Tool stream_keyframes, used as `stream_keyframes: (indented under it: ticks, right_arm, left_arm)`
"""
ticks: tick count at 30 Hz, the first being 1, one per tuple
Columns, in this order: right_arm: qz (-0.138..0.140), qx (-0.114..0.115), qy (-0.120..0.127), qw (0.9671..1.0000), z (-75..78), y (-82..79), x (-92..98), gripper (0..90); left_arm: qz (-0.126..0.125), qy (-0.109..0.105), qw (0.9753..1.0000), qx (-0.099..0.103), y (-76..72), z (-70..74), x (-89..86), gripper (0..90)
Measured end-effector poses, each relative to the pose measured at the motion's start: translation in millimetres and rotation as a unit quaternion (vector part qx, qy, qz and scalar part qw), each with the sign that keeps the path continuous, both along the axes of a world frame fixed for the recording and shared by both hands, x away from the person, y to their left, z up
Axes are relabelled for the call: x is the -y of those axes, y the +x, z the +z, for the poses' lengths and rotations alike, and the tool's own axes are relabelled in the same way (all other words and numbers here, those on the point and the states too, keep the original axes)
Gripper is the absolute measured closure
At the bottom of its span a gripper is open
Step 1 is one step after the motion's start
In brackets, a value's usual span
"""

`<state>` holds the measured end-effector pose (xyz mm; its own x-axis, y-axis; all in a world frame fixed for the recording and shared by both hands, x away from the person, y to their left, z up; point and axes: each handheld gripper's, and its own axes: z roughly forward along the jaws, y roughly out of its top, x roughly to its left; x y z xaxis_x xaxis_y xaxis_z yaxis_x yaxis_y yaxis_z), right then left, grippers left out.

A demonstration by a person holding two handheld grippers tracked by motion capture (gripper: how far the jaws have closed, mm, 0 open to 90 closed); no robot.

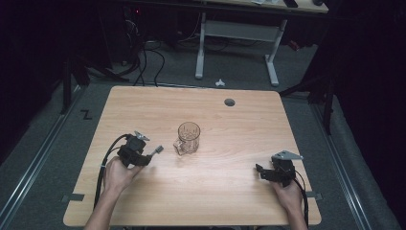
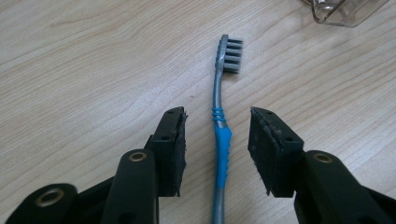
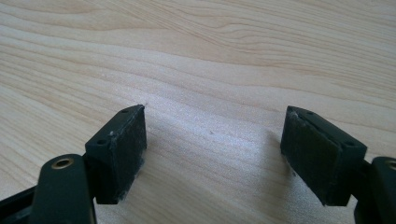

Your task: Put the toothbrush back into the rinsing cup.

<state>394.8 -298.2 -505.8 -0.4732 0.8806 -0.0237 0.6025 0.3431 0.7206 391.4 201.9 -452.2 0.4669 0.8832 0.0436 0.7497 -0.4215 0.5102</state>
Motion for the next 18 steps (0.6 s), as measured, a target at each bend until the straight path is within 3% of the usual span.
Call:
stream_keyframes:
  ticks: [9,18]
  right_arm:
    - [0.0,0.0,0.0,1.0,0.0,0.0,-0.1,22.7]
    - [0.0,0.0,0.0,1.0,0.0,0.0,-0.1,22.7]
  left_arm:
    - [-0.003,0.001,0.9996,-0.027,7.0,-8.0,3.0,58.6]
    - [-0.003,0.012,0.9992,-0.037,10.4,-13.3,4.5,63.8]
